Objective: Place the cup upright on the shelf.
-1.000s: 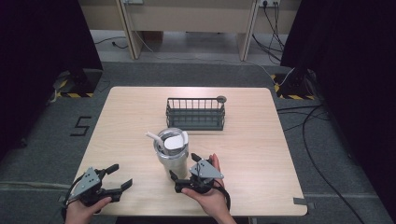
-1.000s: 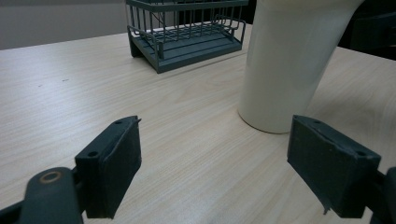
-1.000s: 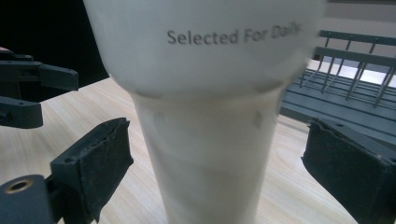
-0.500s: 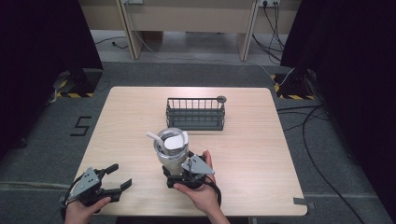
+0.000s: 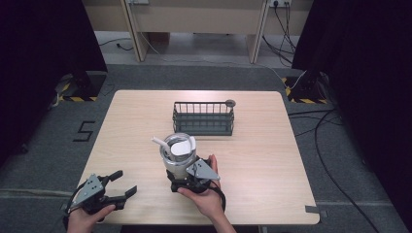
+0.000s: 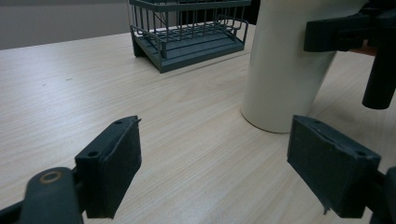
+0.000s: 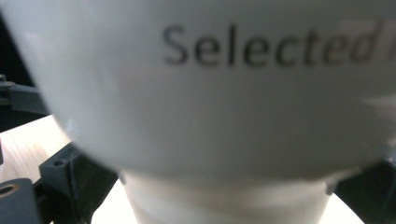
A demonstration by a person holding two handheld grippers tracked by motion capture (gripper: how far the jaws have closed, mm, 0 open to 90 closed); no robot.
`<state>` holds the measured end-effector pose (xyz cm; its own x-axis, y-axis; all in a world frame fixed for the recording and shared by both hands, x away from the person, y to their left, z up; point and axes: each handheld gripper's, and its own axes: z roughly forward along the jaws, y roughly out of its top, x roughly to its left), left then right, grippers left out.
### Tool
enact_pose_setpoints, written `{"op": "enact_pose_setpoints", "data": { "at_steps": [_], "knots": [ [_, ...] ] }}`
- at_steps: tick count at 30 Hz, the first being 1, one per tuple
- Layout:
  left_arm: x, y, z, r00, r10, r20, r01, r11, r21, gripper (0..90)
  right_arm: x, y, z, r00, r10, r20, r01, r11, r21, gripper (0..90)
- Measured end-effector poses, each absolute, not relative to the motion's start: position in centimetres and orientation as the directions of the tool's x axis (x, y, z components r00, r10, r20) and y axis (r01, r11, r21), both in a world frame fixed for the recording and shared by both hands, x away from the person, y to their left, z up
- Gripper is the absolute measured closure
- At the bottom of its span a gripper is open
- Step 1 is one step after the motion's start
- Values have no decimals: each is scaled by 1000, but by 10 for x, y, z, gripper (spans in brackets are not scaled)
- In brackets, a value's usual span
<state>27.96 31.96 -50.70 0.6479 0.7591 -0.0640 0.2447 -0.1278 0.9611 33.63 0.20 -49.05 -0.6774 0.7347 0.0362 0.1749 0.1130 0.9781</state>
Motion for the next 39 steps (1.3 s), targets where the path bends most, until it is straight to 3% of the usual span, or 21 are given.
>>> {"op": "enact_pose_setpoints", "data": {
  "at_steps": [9,39],
  "knots": [
    [280,319,-507,650,758,-64,245,-129,961,170,338,4,-495,-673,740,8,125,103,987,98],
    [280,321,-508,645,761,-75,251,-118,961,171,340,7,-487,-665,747,10,136,107,985,104]
  ]
}}
